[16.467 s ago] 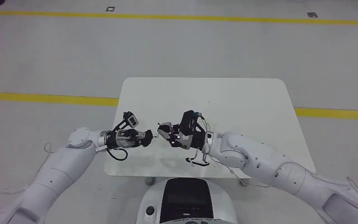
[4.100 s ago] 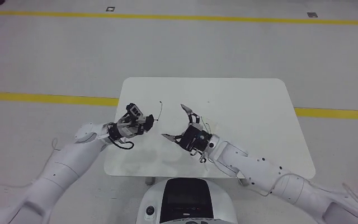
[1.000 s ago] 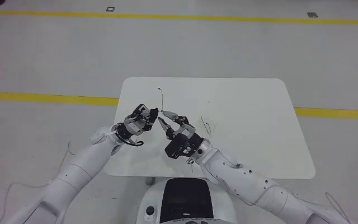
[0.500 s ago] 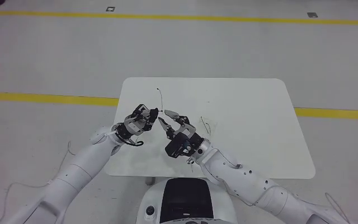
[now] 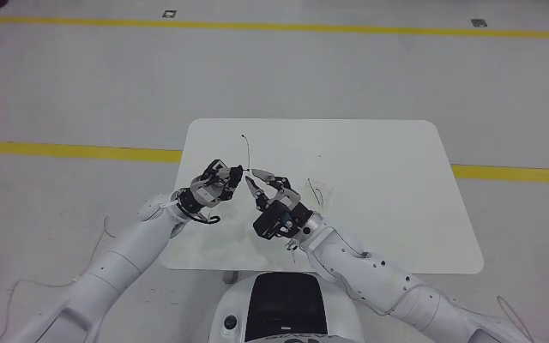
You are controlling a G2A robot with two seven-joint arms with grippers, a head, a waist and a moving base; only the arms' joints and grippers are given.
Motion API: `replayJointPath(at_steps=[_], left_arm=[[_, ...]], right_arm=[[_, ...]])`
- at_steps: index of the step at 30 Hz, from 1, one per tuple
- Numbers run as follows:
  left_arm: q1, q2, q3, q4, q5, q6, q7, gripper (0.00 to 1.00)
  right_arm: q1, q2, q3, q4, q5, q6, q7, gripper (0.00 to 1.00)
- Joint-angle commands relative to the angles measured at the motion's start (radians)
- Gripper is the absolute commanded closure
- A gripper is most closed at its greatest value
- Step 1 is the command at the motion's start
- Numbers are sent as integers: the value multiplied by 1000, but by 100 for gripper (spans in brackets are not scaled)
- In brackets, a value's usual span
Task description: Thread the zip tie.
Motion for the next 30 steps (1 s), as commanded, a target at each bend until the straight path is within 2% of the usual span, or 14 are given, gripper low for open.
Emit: replayJointPath(at_steps=[1,8,9,14,30], left_arm=[[0,0,0,0,0,0,0,100],[0,0,0,0,0,0,0,100],[0,0,0,0,0,0,0,100],[0,0,0,0,0,0,0,100],[0,0,0,0,0,0,0,100]], right_arm=[[0,-2,2,1,0,-3,-1,84],[2,-6,2,2,0,-8,-1,86],[2,-7,3,3,0,-7,0,91],[0,-10,7,3,0,-6,6,100],[-8,-11,24,16,0,-5,11,100]])
